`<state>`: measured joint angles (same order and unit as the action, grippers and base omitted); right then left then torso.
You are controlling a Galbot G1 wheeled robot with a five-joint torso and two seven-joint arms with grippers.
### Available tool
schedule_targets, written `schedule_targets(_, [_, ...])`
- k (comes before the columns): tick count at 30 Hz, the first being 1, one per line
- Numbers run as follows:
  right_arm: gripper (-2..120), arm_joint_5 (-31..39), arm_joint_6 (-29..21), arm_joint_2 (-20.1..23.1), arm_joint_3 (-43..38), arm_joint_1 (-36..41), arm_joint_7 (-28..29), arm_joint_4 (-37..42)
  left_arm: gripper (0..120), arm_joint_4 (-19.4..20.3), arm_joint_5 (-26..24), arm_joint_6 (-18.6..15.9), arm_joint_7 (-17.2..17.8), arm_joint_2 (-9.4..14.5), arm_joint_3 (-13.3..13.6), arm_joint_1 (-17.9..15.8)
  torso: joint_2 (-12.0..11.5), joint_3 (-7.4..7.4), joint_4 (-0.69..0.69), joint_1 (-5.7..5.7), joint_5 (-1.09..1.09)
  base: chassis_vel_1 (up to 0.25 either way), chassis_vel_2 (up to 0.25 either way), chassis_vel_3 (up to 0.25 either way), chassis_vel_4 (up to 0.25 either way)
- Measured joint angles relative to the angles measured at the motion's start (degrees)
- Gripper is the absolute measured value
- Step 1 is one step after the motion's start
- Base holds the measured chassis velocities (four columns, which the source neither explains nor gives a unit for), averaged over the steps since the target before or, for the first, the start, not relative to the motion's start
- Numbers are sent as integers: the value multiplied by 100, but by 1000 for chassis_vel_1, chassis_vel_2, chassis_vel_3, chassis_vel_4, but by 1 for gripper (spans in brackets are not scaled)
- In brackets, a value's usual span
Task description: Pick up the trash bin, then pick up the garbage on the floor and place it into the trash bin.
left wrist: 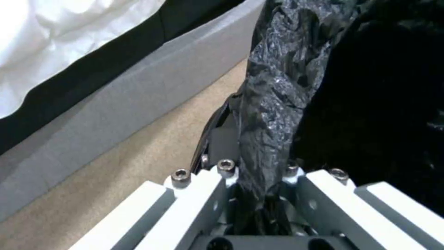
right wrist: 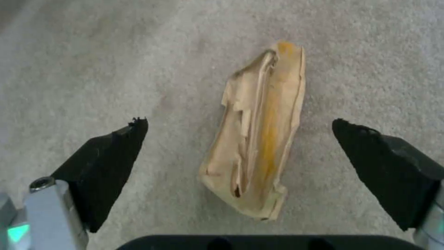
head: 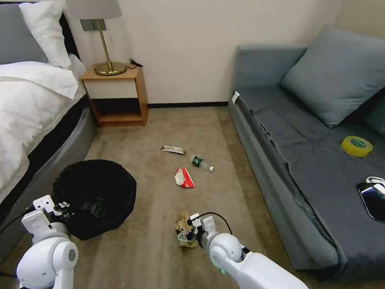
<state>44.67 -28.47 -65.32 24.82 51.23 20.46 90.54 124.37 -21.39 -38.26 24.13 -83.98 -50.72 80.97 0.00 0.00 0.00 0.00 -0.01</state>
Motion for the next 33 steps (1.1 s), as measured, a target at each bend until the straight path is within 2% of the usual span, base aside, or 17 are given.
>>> schedule_targets(3, [100,415,252,193,452,-311,211,-82,1,4,75,-30,-19,10,16,-10,0,0,0,0,0,0,0,0,0])
schedule_targets(8, [100,742,390,305,772,-575,354,-147,1,28,167,-30,-55,7,12,-16,0,0,1,0,0,0,0,0,0])
schedule_targets(11, [100,1128,474,397,1262,-964,656,-274,1,92,221,-30,-115,-34,6,-73,0,0,1,0,0,0,0,0,0])
schedule_targets(18, [100,1307,591,465,1712,-1248,770,-496,1,137,306,-27,-174,-79,27,-148,0,0,0,0,0,0,0,0,0])
schedule_targets(24, [100,1416,670,417,1960,-1422,794,-789,1,240,335,-18,-205,-142,51,-178,0,1,0,0,1,0,0,0,0])
schedule_targets(33, [100,1458,905,-3,2287,-1627,730,-1339,1,335,487,76,-277,-296,65,-195,0,0,0,0,0,0,0,0,0])
